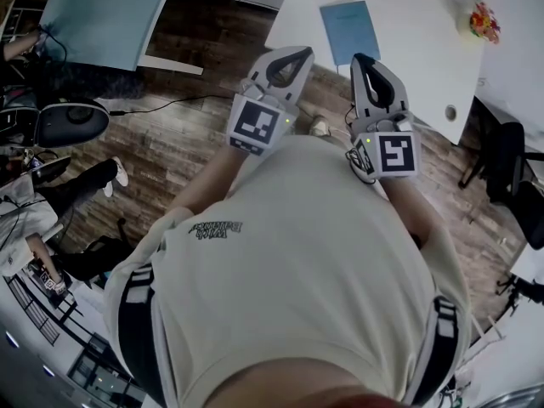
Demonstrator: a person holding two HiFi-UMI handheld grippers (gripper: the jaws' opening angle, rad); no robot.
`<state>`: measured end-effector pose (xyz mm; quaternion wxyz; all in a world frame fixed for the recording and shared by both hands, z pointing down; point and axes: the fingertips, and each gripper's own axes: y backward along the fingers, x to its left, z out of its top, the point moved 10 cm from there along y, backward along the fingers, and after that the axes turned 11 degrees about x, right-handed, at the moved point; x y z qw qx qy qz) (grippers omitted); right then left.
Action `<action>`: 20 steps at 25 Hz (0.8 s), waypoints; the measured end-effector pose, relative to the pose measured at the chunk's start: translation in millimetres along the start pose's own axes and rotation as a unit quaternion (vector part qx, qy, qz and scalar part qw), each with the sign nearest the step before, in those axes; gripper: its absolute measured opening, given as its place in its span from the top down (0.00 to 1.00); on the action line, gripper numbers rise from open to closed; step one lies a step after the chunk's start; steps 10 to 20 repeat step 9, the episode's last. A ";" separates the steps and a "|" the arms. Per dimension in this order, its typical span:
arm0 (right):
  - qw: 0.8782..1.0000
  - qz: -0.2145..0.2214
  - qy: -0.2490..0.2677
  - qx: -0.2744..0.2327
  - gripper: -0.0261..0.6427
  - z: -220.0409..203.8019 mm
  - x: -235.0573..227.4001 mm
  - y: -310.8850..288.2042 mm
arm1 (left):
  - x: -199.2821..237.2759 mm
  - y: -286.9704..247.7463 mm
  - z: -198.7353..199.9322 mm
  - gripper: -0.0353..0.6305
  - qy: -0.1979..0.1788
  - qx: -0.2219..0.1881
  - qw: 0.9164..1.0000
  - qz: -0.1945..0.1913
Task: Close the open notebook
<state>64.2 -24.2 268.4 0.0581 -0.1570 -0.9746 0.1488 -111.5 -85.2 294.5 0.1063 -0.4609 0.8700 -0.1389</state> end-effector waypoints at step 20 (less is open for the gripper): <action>1.000 0.003 0.001 0.000 0.96 -0.5 -9.0 -3.2 | -0.3 -9.8 4.1 0.93 0.002 0.006 1.000 -0.001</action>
